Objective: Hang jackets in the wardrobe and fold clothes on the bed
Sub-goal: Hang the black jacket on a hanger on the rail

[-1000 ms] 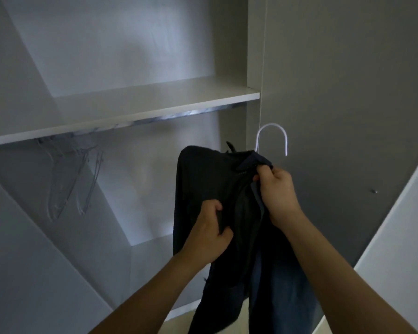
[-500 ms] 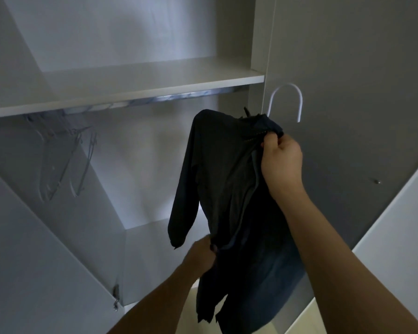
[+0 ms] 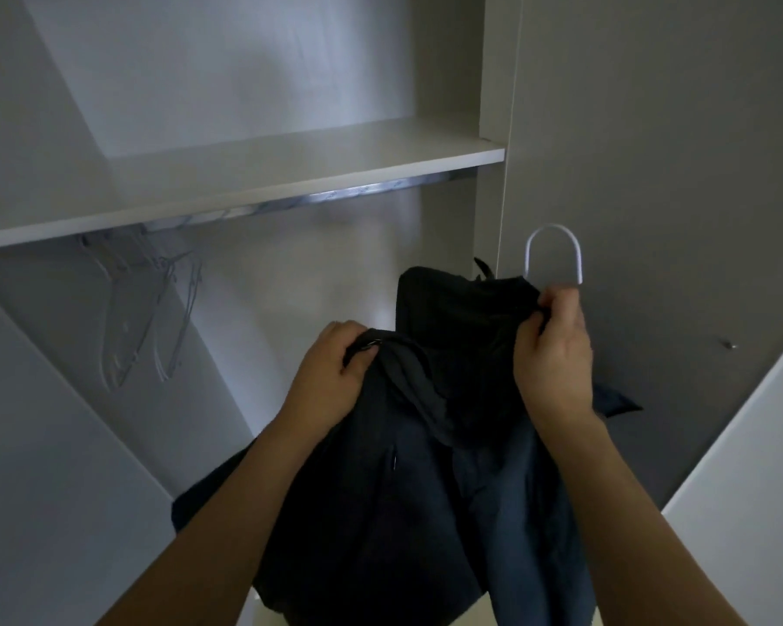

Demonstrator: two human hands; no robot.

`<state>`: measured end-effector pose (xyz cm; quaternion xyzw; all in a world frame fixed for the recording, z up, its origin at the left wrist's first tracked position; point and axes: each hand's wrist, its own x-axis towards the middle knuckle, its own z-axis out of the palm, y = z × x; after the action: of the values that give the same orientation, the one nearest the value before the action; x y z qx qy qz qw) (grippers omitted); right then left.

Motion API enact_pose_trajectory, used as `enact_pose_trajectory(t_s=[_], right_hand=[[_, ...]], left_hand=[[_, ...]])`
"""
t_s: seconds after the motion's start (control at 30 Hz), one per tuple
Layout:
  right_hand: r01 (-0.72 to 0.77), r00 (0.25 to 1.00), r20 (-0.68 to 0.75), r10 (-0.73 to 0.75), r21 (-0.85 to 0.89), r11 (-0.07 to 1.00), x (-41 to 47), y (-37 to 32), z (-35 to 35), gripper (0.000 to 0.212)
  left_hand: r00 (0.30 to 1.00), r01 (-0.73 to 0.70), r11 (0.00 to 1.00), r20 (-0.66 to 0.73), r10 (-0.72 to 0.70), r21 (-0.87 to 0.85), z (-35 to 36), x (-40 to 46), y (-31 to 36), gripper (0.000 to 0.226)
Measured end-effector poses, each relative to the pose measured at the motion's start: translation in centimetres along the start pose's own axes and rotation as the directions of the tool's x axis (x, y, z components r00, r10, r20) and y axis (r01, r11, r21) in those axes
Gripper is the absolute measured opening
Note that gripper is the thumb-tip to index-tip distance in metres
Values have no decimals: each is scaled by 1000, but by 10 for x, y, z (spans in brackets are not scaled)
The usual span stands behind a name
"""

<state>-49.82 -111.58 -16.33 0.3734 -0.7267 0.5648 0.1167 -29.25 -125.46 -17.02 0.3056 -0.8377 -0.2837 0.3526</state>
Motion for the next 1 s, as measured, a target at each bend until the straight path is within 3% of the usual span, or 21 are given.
enact_pose_trajectory(t_s=[0.1, 0.23, 0.27, 0.33, 0.4, 0.43, 0.63, 0.73, 0.8, 0.9, 1.0], right_hand=[[12, 997, 78, -3, -107, 994, -16, 7, 6, 30], [-120, 968, 216, 129, -55, 991, -25, 1, 10, 32], [-164, 956, 243, 162, -13, 986, -26, -2, 11, 28], [-244, 936, 278, 216, 71, 967, -31, -6, 10, 23], [-277, 925, 297, 239, 96, 956, -36, -7, 8, 24], [-282, 921, 304, 242, 94, 955, -37, -8, 6, 24], [-284, 902, 379, 206, 165, 944, -52, -21, 1, 13], [-315, 881, 435, 189, 239, 919, -61, -28, -1, 20], [-339, 868, 463, 178, 293, 894, -63, -31, -3, 24], [-359, 847, 507, 158, 328, 874, -65, -35, -5, 22], [-371, 834, 532, 144, 348, 861, -66, -36, -3, 19]], left_hand=[[996, -50, 993, 77, 42, 104, -1, -9, 16, 9], [990, -116, 961, 103, 93, 253, -1, -14, 30, 12], [991, -80, 979, 122, 58, 189, -2, -14, 33, 13], [981, 117, 982, 175, -90, -150, -10, -16, 40, 15], [952, 284, 850, 238, -194, -443, -17, -16, 44, 24], [940, 321, 809, 270, -208, -493, -20, -16, 45, 25], [877, 354, 829, 462, -134, -432, -27, -24, 60, 11], [914, 190, 955, 397, -87, -227, -26, -26, 64, 13], [952, 93, 988, 302, -51, -125, -26, -28, 68, 14], [972, 58, 992, 233, -31, -111, -30, -31, 71, 15], [953, 145, 963, 293, -75, -226, -37, -33, 72, 14]])
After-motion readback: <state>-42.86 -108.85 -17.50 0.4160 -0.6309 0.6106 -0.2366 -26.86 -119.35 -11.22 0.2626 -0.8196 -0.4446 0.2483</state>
